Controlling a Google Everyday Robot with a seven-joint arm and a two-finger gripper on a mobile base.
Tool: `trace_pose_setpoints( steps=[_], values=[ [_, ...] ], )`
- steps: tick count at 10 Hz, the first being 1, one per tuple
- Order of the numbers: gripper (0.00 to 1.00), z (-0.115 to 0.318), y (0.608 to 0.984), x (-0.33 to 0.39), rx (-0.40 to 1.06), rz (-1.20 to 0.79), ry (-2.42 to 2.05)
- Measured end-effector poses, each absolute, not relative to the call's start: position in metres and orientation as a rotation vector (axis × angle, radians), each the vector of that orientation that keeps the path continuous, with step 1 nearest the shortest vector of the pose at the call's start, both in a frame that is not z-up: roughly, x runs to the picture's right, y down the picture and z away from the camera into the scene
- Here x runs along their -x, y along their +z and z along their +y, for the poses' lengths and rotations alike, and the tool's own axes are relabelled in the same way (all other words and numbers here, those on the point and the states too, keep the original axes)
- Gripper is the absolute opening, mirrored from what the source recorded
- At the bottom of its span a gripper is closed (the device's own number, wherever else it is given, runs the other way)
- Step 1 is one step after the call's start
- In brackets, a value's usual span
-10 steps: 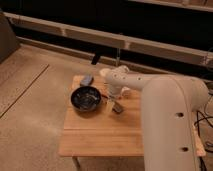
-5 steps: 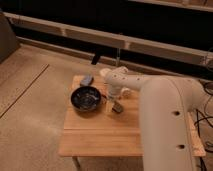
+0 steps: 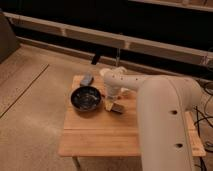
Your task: Place the eraser in the ceramic cup
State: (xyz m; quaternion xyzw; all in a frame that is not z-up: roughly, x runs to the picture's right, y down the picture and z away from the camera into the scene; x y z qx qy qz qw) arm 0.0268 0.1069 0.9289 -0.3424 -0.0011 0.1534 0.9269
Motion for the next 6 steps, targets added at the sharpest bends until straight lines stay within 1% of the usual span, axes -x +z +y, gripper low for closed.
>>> trace_pose_setpoints(
  steps=[1, 2, 4, 6],
  values=[
    [0.07, 0.106, 0.929, -0.026, 0.694, -0.003, 0.306],
    [0.01, 0.102, 0.927, -0.023, 0.680, -0.008, 0.298],
    [0.00, 0.086, 0.921, -0.020, 0.631, -0.030, 0.304],
    [0.00, 0.047, 0.903, -0.015, 0.509, -0.099, 0.340]
  ],
)
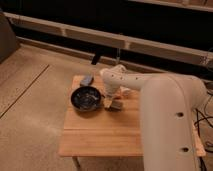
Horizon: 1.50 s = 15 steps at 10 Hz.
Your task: Place the eraser in the ceramic cup
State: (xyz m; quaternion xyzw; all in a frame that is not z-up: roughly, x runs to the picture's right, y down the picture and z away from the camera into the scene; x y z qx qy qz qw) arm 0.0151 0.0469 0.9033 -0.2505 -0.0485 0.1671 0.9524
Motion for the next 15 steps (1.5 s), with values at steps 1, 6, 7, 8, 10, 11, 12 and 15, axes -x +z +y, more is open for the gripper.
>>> trace_pose_setpoints(
  steps=[1, 6, 7, 8, 10, 11, 12, 15],
  values=[
    [0.00, 0.029, 0.893, -0.015, 0.449, -0.140, 0.365],
    [0.00, -0.055, 0.821, -0.007, 0.168, -0.516, 0.507],
    [0.00, -0.065, 0.808, -0.009, 0.127, -0.585, 0.532],
    [0.00, -0.075, 0.797, -0.013, 0.085, -0.636, 0.555],
    [0.00, -0.086, 0.785, -0.016, 0.044, -0.683, 0.575],
    [0.00, -0.086, 0.785, -0.015, 0.043, -0.685, 0.573],
    [0.00, -0.090, 0.784, -0.011, 0.037, -0.700, 0.569],
    [0.00, -0.127, 0.778, -0.002, -0.030, -0.840, 0.574]
  ],
)
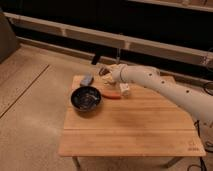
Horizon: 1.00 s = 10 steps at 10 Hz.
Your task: Place the eraser in the ceramic cup
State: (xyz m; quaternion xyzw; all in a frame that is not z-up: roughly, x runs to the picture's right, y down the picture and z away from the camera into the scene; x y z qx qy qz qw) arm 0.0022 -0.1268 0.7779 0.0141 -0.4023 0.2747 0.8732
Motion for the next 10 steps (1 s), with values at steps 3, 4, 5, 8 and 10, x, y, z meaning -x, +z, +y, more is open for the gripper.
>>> trace_pose_setpoints(
  steps=[3, 4, 5, 8, 10],
  values=[
    [0.00, -0.180, 0.786, -0.039, -0.151, -1.070, 0.658],
    [0.00, -0.187, 0.796, -0.060, -0.192, -1.125, 0.692],
    [0.00, -0.190, 0.807, -0.084, -0.235, -1.167, 0.725],
    [0.00, -0.188, 0.824, -0.120, -0.298, -1.221, 0.777],
    [0.00, -0.191, 0.833, -0.109, -0.271, -1.244, 0.775]
  ],
)
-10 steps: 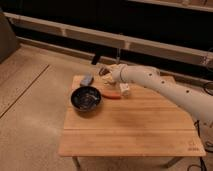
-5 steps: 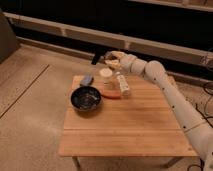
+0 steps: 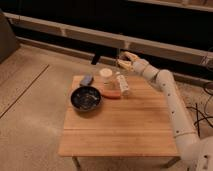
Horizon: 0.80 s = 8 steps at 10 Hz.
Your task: Place the eraser in the ceramic cup
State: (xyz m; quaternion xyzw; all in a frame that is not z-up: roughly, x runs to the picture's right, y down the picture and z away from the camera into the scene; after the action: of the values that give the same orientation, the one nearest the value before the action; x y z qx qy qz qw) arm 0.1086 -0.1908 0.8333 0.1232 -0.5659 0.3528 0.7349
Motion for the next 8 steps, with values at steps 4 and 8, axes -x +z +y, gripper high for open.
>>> trace_pose_setpoints(
  steps=[4, 8],
  values=[
    [0.00, -0.197, 0.859, -0.097, -0.238, -1.281, 0.840],
    [0.00, -0.184, 0.889, -0.076, -0.163, -1.307, 0.896]
  ],
)
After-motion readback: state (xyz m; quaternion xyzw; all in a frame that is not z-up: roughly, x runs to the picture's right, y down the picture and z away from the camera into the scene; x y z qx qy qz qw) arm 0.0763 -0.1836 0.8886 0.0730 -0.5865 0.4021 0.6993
